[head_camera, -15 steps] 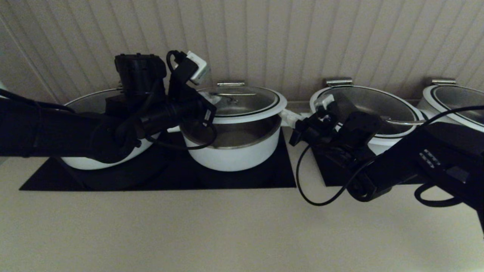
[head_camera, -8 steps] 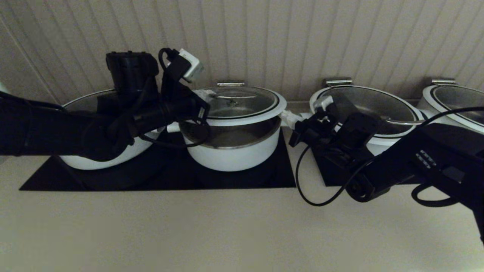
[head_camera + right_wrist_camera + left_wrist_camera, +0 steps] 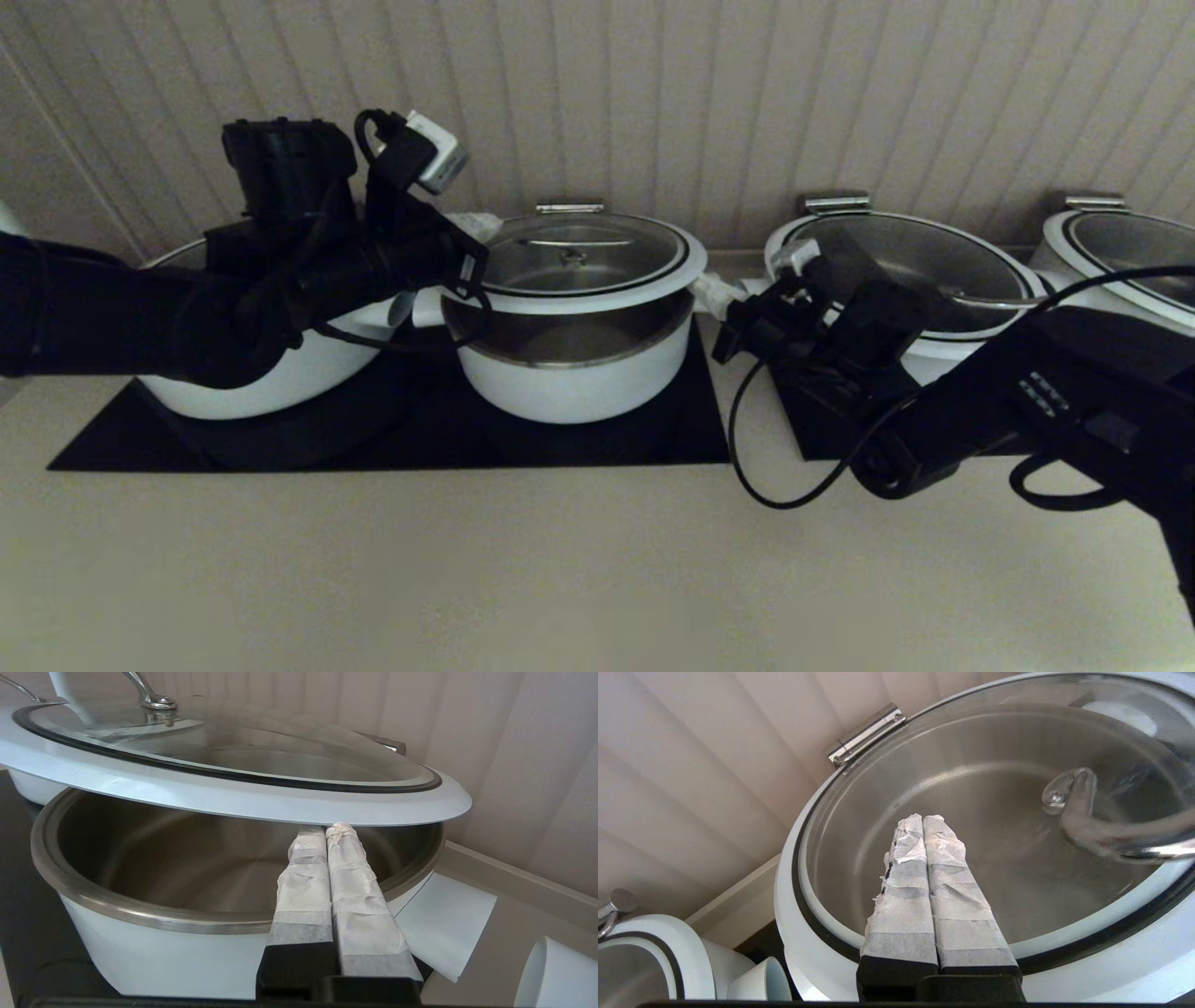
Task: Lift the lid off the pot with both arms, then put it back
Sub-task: Hold the pot lid with the right arm
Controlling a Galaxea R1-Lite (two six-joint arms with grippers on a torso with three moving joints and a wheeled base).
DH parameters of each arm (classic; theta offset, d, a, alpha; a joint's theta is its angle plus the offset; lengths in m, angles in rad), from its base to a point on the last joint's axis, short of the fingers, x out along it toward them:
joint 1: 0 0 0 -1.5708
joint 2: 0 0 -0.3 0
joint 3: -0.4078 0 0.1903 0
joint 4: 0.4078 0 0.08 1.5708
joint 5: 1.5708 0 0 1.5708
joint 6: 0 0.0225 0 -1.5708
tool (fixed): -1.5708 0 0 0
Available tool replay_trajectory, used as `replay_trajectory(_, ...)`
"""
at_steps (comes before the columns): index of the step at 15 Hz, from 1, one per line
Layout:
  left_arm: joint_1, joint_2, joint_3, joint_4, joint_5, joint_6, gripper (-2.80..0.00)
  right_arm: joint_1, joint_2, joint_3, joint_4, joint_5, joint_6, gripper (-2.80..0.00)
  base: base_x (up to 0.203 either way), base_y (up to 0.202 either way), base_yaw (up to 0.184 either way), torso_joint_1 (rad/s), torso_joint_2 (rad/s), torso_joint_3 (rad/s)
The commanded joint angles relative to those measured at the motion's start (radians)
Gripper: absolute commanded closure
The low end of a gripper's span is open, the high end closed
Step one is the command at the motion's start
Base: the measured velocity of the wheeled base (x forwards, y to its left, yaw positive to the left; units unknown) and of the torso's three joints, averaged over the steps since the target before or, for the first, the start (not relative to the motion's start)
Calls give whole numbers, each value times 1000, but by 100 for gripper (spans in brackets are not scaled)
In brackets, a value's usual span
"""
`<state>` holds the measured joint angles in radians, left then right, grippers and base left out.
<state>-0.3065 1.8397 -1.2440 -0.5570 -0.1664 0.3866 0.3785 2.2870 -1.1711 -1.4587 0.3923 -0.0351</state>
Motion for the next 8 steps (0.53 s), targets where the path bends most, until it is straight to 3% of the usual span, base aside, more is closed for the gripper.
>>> replay_trajectory(1,11,-13,0,10,-1,2,0,0,7,-16,-8,2,0,0,0,0,0,0,0,0)
replay_trajectory(8,45,-90,3,121,-1,-2,0,-9,25,-62,-8,-1,0,0,0,0,0,0,0,0)
